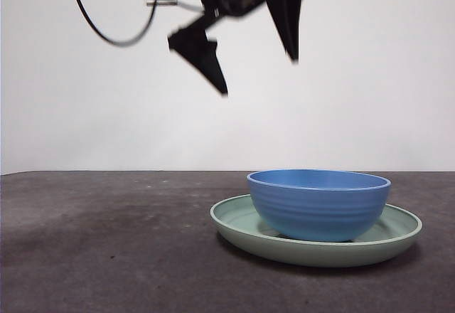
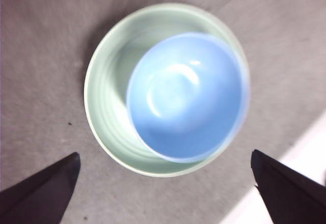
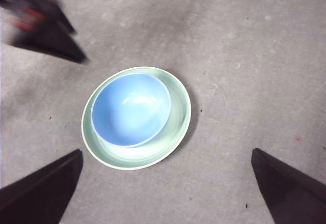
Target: Pick up the blue bowl, put it on the green plate, put it on desk
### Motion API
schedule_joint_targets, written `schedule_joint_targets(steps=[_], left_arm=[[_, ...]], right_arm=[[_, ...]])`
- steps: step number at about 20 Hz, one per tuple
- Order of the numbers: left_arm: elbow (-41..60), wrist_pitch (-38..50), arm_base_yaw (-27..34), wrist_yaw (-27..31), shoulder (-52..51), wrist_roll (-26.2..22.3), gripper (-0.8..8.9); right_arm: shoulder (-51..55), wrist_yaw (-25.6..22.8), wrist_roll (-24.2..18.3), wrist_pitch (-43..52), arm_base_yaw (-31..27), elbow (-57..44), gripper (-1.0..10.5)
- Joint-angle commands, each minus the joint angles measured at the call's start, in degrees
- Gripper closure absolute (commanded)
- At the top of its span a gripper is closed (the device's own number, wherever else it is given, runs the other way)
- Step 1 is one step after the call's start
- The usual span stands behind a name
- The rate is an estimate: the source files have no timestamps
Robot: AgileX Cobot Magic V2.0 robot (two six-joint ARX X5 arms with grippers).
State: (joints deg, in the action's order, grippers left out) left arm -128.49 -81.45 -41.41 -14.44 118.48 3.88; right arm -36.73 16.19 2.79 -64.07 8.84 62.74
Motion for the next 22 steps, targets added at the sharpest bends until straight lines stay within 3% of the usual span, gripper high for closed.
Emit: schedule_joint_targets(steps=[1, 8, 13, 16, 19, 22], left_arm=[[-1.0, -2.5, -1.3, -0.4, -6.3, -1.3, 0.94], [6.6, -2.5, -3.8, -0.4, -30.7, -7.9, 0.94], [21.7, -2.2, -3.9, -0.4, -47.0, -8.9, 0.94], [35.0, 3.3, -3.9, -0.4, -56.7, -6.7, 0.94], [48.7, 14.0, -3.9, 0.3, -66.4, -2.7, 0.94], [61.0, 25.0, -3.9, 6.3, -75.3, 3.1, 0.94]], right_arm=[[-0.3, -0.2, -0.5, 1.0, 0.0, 1.0, 3.1], [-0.8, 0.0, -0.4, 5.4, 0.0, 1.0, 3.1], [-4.4, 0.9, -0.4, 8.7, 0.0, 1.0, 3.1], [-7.0, 3.1, -0.4, 9.3, 0.0, 1.0, 3.1], [-9.4, 5.4, -0.4, 10.1, 0.0, 1.0, 3.1], [-10.8, 6.4, -0.2, 9.9, 0.0, 1.0, 3.1]])
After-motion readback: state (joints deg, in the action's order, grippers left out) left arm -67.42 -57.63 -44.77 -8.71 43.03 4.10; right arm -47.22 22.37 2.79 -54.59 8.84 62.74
